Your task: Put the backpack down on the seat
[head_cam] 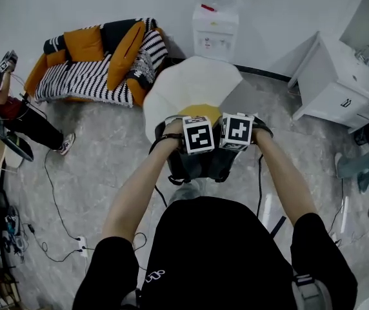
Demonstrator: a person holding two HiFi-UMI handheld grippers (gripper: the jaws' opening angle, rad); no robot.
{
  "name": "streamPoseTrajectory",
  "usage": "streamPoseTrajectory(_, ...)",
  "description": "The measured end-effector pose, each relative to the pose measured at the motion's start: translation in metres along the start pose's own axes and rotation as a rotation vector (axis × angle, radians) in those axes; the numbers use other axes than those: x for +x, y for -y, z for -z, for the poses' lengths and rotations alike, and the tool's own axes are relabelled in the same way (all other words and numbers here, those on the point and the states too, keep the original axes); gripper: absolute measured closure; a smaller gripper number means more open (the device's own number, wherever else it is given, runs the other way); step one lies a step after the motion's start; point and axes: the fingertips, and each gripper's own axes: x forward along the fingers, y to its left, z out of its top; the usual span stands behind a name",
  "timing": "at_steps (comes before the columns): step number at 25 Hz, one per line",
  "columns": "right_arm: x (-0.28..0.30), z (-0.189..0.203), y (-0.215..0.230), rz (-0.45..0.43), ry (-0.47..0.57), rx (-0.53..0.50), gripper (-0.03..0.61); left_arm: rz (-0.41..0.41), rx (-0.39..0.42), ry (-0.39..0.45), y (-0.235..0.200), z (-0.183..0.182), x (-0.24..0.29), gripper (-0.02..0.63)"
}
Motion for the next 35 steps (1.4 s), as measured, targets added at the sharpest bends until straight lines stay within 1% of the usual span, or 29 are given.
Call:
streamPoseTrajectory(2, 0.005, 0.001, 0.008, -0.009, 0.003, 0.024, 0.483, 0.021, 0.014, 0.001, -0.007, 0.003, 0.005, 0.515)
streamPoseTrajectory(5, 0.010, -0.001, 0.030, -0.006, -0.003, 0.052, 0.483, 0.039, 0.033, 0.005, -0.028, 0.009, 0.010, 0.515)
streamPoseTrajectory(11, 0.033, -0.015, 0.074, -0.022, -0.020, 0.119, 0.483, 0.094, 0.065, 0.016, -0.069, 0.037, 0.019, 0.515)
streamPoseTrajectory(13, 0.039, -0.019, 0.087, -0.026, -0.013, 0.160, 0.483, 0.102, 0.096, 0.016, -0.082, 0.046, 0.022, 0.515)
streamPoseTrajectory(17, 0.063, -0.026, 0.097, -0.052, 0.011, 0.239, 0.482, 0.125, 0.169, -0.001, -0.090, 0.068, 0.036, 0.515)
streamPoseTrajectory(24, 0.085, -0.022, 0.126, -0.052, 0.017, 0.319, 0.482, 0.165, 0.228, -0.014, -0.117, 0.082, 0.056, 0.515)
streamPoseTrajectory(28, 0.092, -0.012, 0.146, -0.058, 0.013, 0.338, 0.483, 0.193, 0.215, 0.003, -0.135, 0.081, 0.069, 0.515)
streamPoseTrajectory(33, 0.103, 0.004, 0.171, -0.096, -0.003, 0.331, 0.483, 0.239, 0.175, 0.013, -0.158, 0.079, 0.091, 0.515)
streamPoseTrajectory(35, 0.108, 0.012, 0.188, -0.102, -0.005, 0.311, 0.483, 0.237, 0.175, 0.006, -0.174, 0.077, 0.103, 0.515)
